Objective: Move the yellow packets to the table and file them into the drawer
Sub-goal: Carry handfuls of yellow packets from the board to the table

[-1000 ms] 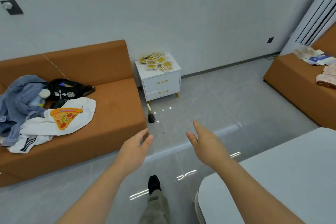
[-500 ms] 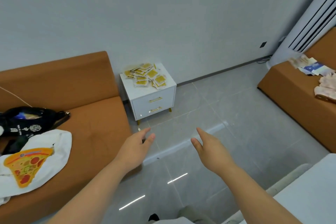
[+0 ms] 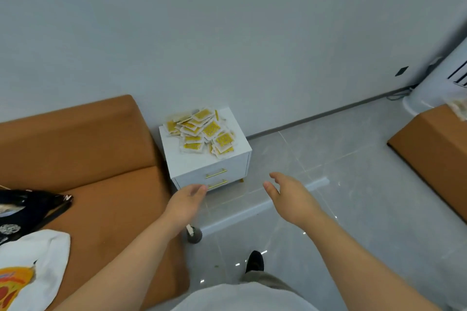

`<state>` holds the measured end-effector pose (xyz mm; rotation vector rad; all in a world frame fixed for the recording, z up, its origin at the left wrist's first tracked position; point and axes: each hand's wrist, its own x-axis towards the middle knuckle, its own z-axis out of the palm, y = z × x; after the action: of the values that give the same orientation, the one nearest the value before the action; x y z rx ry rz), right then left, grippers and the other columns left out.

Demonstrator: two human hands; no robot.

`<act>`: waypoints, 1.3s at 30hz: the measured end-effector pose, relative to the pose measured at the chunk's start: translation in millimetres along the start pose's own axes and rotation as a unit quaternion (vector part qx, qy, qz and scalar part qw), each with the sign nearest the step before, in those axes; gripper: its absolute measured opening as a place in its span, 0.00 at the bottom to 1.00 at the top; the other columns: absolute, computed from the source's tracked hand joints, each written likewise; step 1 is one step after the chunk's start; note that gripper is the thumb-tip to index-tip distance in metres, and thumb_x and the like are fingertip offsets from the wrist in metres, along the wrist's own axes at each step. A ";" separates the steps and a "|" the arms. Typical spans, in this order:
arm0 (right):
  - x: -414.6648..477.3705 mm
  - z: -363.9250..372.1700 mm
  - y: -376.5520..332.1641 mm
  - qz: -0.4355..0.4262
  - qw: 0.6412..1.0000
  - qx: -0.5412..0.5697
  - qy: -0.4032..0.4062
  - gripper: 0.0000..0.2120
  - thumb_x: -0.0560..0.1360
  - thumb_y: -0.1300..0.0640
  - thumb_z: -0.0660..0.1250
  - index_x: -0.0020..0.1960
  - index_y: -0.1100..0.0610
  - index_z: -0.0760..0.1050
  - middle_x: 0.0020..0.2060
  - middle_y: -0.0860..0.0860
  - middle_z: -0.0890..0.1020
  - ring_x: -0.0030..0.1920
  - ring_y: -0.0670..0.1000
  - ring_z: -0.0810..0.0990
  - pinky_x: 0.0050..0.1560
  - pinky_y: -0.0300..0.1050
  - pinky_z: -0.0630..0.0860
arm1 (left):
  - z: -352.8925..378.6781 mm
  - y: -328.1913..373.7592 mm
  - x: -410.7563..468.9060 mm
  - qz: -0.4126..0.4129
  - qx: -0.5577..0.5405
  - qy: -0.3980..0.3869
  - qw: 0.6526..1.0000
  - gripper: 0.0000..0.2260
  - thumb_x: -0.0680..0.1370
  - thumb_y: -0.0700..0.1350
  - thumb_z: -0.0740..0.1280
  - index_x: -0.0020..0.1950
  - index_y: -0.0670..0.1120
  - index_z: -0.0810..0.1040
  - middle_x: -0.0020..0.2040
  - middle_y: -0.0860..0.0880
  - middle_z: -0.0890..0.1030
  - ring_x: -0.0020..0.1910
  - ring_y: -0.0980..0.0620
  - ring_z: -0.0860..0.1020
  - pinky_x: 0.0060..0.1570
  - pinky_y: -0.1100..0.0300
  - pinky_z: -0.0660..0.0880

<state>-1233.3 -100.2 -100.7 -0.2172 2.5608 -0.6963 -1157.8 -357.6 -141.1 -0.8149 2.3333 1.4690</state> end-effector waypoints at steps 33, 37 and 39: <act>604.2 107.8 -137.5 0.393 0.808 0.390 -0.202 0.15 0.82 0.48 0.66 0.60 0.59 0.75 0.47 0.56 0.82 0.43 0.56 0.83 0.45 0.50 0.82 | -97.1 5.7 585.1 -0.455 -0.335 0.092 0.820 0.17 0.81 0.54 0.67 0.65 0.46 0.73 0.54 0.44 0.76 0.52 0.43 0.78 0.52 0.50 0.79; 644.1 150.9 -141.5 0.411 0.793 0.404 -0.196 0.13 0.82 0.49 0.66 0.59 0.58 0.75 0.51 0.56 0.79 0.49 0.56 0.83 0.53 0.51 0.82 | -84.5 -18.3 611.3 -0.488 -0.309 0.101 0.810 0.20 0.79 0.57 0.68 0.67 0.47 0.73 0.60 0.44 0.75 0.56 0.43 0.78 0.51 0.49 0.78; 659.6 164.9 -143.5 0.417 0.792 0.407 -0.182 0.12 0.82 0.49 0.66 0.58 0.56 0.73 0.56 0.56 0.79 0.55 0.56 0.82 0.56 0.52 0.81 | -79.5 -29.8 619.2 -0.494 -0.312 0.104 0.805 0.23 0.79 0.58 0.68 0.68 0.47 0.73 0.60 0.44 0.76 0.56 0.42 0.79 0.49 0.49 0.78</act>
<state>-1726.8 -472.6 -418.1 0.9141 1.5182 -1.1331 -1634.3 -634.7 -435.8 -2.0219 1.0264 1.5861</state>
